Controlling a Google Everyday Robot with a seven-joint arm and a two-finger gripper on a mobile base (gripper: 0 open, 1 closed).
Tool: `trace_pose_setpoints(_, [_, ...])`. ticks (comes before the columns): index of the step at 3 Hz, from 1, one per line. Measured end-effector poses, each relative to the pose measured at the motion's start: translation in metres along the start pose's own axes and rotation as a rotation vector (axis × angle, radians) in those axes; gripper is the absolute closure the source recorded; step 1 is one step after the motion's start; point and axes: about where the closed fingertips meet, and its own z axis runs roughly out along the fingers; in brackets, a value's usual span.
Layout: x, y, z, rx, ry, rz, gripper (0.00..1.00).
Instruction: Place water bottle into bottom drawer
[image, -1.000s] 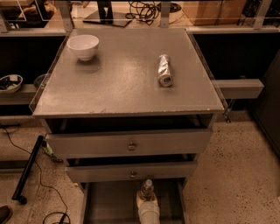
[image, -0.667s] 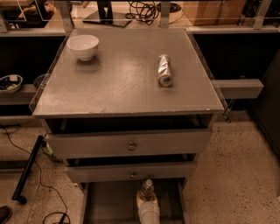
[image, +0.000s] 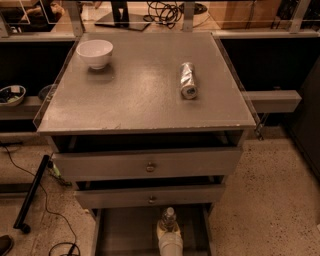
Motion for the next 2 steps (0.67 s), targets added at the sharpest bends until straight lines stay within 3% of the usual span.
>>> trace_pose_setpoints(1, [0.006, -0.005, 0.0, 0.013, 0.008, -0.003, 1.0])
trace_pose_setpoints(2, [0.034, -0.014, -0.002, 0.029, 0.061, 0.017, 1.0])
